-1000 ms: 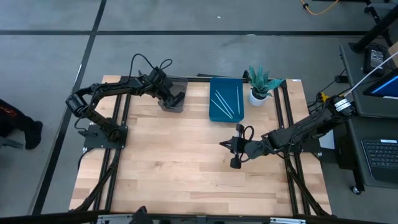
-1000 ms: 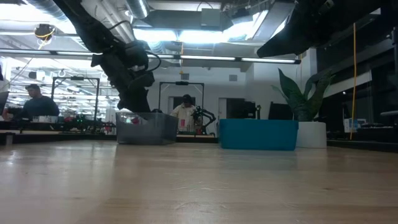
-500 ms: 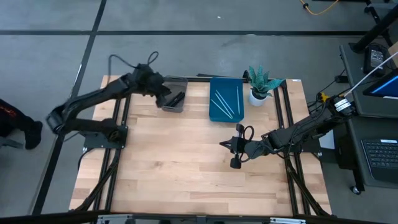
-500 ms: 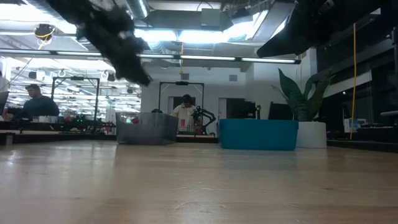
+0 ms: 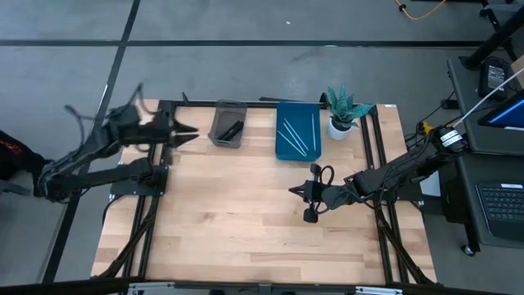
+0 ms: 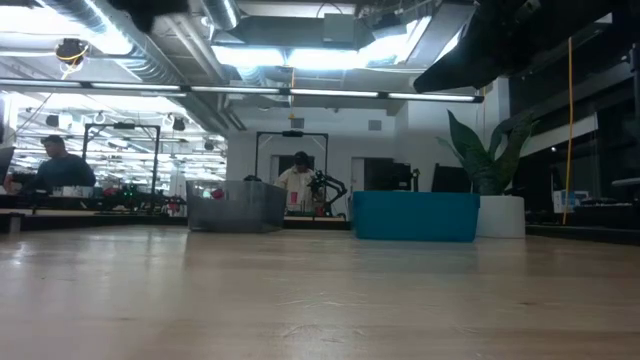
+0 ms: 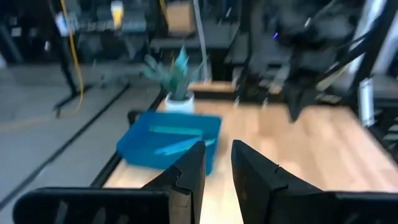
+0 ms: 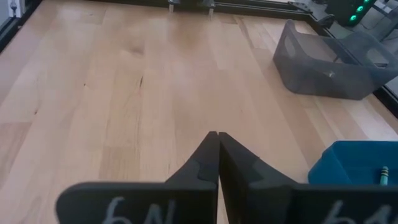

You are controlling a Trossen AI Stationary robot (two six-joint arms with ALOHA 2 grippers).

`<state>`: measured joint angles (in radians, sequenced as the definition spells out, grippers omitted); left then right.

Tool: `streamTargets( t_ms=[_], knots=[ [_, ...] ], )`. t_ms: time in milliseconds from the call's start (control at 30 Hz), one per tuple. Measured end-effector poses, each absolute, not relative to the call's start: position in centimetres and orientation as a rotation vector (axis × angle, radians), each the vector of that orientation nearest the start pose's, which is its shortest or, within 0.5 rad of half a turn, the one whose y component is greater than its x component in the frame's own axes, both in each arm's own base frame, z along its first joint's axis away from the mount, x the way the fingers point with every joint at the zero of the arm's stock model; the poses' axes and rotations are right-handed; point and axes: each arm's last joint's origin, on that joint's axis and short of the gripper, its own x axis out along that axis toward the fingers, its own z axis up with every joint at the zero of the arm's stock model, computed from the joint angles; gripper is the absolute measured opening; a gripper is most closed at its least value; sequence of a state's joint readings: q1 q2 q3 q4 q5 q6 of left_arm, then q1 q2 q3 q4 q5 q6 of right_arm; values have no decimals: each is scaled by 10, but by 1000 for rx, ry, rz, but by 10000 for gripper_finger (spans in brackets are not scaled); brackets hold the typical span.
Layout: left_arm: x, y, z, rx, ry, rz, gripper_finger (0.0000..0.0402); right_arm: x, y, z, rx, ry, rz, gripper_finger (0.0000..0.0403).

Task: Sort pens & pencils
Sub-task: Return to Home Position

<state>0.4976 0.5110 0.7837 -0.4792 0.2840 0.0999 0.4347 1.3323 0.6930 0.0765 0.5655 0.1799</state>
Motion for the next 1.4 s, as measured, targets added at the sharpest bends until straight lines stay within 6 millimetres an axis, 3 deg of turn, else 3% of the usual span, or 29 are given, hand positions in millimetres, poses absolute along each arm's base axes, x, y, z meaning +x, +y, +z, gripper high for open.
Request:
streamTargets(
  t_ms=[167,300,567,733,1067,1400],
  knots=[
    [65,22,324,41,80,155,73,250,99,213,-72,480,-167,6],
    [60,17,300,30,-56,113,73,250,99,213,-36,478,-167,6],
    [74,20,246,-3,-144,82,73,250,99,213,-11,476,-171,6],
    [83,22,229,-20,-182,80,73,250,99,213,-10,476,-171,6],
    [93,16,202,-36,-172,54,73,250,99,213,-9,475,-172,6],
    [97,9,190,-3,-146,47,73,251,100,215,-1,454,-169,6]
  ],
)
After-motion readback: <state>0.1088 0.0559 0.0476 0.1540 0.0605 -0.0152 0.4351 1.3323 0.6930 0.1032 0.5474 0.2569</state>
